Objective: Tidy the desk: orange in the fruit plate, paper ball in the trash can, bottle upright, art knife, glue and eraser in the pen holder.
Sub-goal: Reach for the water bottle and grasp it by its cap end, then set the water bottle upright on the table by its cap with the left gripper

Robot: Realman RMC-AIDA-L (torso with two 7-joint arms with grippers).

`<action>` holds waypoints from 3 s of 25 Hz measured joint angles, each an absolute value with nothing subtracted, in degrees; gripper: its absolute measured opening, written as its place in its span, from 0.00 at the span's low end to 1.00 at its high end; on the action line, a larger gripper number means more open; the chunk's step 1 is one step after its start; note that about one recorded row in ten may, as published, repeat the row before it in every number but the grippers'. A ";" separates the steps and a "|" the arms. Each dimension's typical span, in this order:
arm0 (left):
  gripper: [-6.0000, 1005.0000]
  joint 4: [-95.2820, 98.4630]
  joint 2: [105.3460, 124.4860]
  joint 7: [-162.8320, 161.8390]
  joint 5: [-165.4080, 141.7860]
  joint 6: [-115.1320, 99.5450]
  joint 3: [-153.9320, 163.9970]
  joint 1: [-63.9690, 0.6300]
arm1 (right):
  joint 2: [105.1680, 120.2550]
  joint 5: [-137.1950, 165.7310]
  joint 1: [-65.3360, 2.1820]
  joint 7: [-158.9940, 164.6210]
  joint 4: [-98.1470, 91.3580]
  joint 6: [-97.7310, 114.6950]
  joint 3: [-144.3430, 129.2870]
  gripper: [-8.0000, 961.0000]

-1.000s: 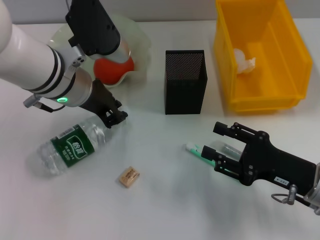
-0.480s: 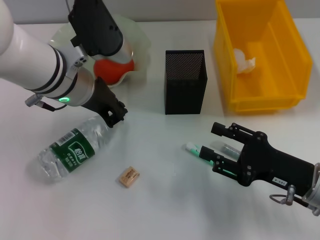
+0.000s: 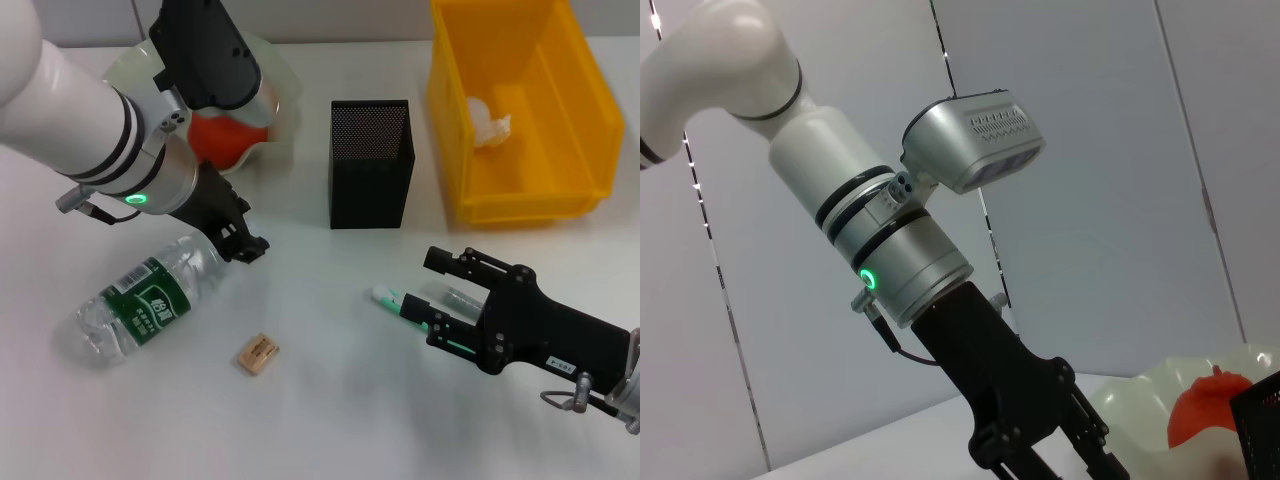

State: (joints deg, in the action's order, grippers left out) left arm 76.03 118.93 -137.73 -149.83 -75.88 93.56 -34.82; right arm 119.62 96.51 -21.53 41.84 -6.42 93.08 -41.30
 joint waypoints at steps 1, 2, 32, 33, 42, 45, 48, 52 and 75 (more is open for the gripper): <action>0.39 75.94 118.90 -138.32 -150.25 -76.33 93.65 -35.11 | 119.61 96.51 -21.52 41.83 -6.42 93.08 -41.31 0.71; 0.44 75.86 118.95 -138.96 -151.59 -76.73 93.94 -35.35 | 119.62 96.51 -21.52 41.83 -6.42 93.08 -41.31 0.71; 0.60 67.94 119.16 -141.25 -155.68 -71.56 96.13 -37.33 | 119.62 96.51 -21.41 41.68 -5.80 92.37 -41.74 0.71; 0.60 67.94 119.16 -141.25 -155.68 -71.56 96.13 -37.33 | 119.62 96.51 -21.41 41.68 -5.80 92.37 -41.74 0.71; 0.52 68.74 119.18 -141.25 -155.66 -71.74 96.78 -37.24 | 119.54 96.51 -21.29 41.49 -5.01 92.37 -41.59 0.71; 0.48 68.78 119.18 -141.25 -155.66 -71.80 96.95 -37.18 | 119.53 96.51 -21.27 41.47 -5.01 92.37 -41.67 0.71; 0.45 68.95 119.18 -141.24 -155.66 -71.80 96.96 -37.09 | 119.53 96.51 -21.27 41.45 -5.01 92.37 -41.73 0.71; 0.44 71.78 119.18 -141.24 -155.34 -71.96 96.97 -36.04 | 119.53 96.50 -21.27 41.43 -5.01 92.41 -41.54 0.71; 0.45 88.43 118.69 -128.44 -132.56 -64.29 87.83 -20.20 | 119.62 96.51 -21.70 41.30 -5.01 92.36 -41.31 0.71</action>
